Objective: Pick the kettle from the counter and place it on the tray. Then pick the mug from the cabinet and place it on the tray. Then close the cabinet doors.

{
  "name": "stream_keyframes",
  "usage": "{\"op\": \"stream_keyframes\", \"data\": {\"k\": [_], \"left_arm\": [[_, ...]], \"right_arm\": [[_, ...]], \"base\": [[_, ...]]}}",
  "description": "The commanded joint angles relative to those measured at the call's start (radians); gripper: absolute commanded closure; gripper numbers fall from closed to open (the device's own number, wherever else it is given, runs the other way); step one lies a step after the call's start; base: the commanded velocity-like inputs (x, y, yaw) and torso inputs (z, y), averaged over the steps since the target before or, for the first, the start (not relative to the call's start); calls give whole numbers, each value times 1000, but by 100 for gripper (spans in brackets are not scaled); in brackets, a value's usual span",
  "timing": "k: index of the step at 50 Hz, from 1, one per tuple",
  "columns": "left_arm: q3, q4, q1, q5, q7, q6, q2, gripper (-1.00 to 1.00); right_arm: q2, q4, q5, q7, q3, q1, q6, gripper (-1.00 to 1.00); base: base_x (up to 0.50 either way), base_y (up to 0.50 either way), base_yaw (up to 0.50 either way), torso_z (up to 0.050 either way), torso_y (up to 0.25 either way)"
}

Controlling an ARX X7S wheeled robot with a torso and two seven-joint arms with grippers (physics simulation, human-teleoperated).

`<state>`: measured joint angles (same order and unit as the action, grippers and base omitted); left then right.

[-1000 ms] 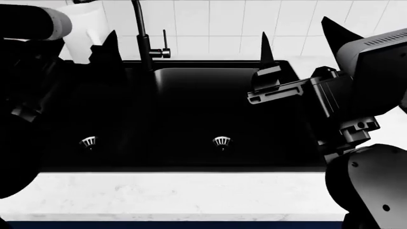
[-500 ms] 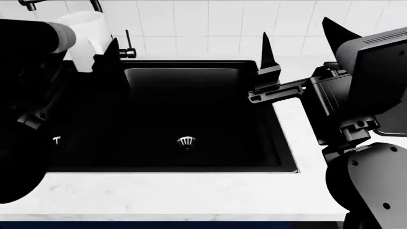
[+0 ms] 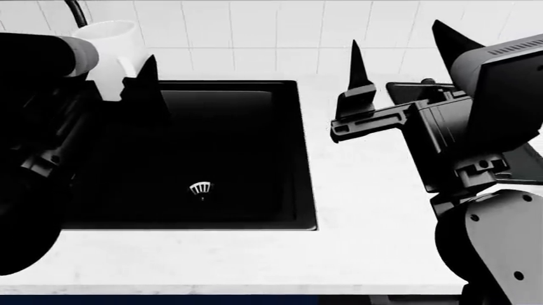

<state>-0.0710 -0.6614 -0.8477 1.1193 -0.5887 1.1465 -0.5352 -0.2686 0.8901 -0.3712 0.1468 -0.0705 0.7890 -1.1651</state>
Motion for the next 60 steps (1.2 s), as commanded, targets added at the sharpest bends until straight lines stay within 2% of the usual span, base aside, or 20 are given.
{"op": "stream_keyframes", "data": {"k": [1, 60], "left_arm": [[-16, 3, -4, 24, -17, -8, -1, 100], [-12, 5, 31, 50, -12, -42, -22, 100]], "right_arm": [[-1, 4, -8, 8, 3, 4, -5, -100], [-9, 36, -56, 53, 11, 25, -47, -100]], "base": [[0, -395, 0, 0, 10], [0, -473, 0, 0, 0]]}}
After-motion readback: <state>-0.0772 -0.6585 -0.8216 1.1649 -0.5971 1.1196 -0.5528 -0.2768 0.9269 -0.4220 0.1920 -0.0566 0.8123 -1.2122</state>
